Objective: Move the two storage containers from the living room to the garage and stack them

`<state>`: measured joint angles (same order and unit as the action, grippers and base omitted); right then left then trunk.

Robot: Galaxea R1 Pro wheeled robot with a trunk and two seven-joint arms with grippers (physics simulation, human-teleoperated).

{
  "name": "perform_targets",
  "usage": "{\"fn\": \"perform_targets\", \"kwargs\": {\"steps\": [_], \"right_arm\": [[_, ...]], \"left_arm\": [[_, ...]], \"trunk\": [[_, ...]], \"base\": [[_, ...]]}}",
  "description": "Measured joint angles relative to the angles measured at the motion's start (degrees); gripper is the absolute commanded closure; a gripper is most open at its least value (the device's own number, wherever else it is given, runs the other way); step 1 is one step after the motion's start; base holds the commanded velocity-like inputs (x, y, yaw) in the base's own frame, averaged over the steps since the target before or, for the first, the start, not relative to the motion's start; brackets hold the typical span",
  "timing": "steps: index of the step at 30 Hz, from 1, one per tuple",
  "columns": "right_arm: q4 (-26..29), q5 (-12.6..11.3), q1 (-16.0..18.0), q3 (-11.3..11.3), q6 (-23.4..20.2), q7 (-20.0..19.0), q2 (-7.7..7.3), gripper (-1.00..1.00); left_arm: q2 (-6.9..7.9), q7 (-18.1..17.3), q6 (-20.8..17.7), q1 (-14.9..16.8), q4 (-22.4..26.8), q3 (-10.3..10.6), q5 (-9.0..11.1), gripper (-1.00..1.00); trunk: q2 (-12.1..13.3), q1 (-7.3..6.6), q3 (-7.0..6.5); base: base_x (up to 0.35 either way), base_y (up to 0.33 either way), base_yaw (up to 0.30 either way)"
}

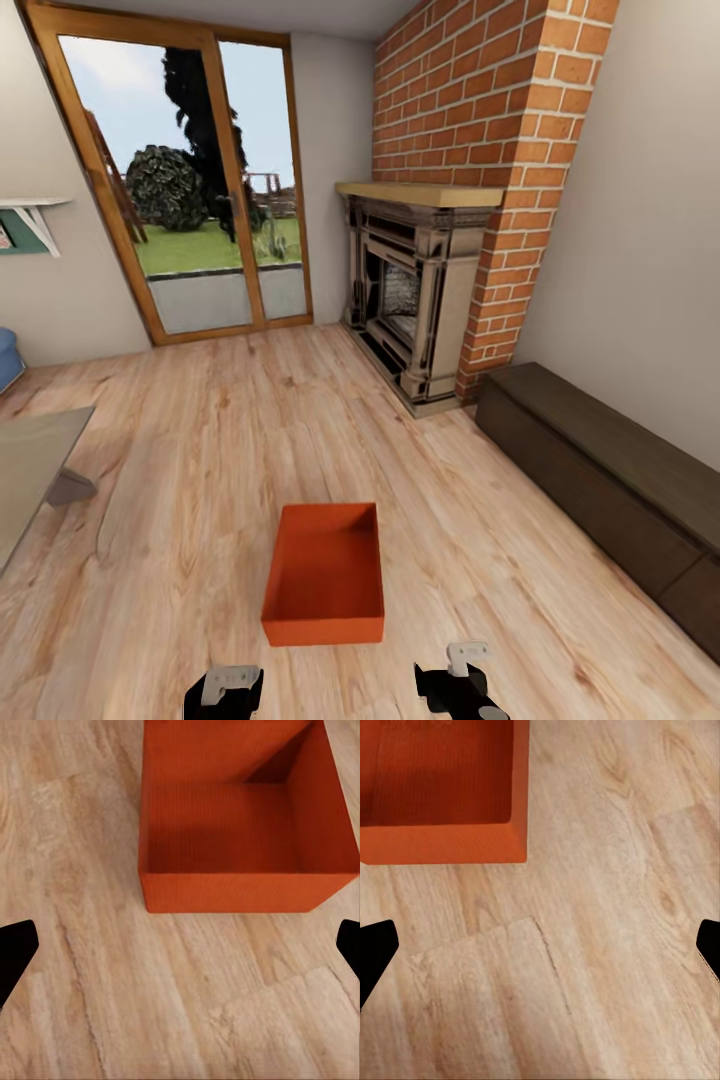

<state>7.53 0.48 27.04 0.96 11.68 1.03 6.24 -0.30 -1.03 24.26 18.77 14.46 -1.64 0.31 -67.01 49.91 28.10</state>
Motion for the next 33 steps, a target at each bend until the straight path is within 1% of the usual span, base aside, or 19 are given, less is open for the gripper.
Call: {"fn": "perform_targets", "kwargs": {"steps": [7, 16, 27, 33], "right_arm": [[0.00, 0.00, 0.01, 0.00, 0.00, 0.00, 0.00, -1.00], [0.00, 0.00, -0.01, 0.00, 0.00, 0.00, 0.00, -1.00], [0.00, 0.00, -0.01, 0.00, 0.00, 0.00, 0.00, -1.00], [0.00, 0.00, 0.00, 0.00, 0.00, 0.00, 0.00, -1.00]], "left_arm": [[-0.01, 0.00, 0.00, 0.00, 0.00, -0.02, 0.00, -1.00], [0.04, 0.00, 0.00, 0.00, -0.01, -0.04, 0.00, -1.00], [0.06, 0.00, 0.00, 0.00, 0.00, -0.03, -0.01, -1.00], [0.06, 0.00, 0.00, 0.00, 0.01, -0.03, -0.01, -1.00]], "trunk": [[0.00, 0.01, 0.00], [0.00, 0.03, 0.00], [0.00, 0.01, 0.00], [0.00, 0.03, 0.00]], "base": [[0.259, 0.000, 0.000], [0.060, 0.000, 0.000], [0.262, 0.000, 0.000], [0.061, 0.000, 0.031]]}}
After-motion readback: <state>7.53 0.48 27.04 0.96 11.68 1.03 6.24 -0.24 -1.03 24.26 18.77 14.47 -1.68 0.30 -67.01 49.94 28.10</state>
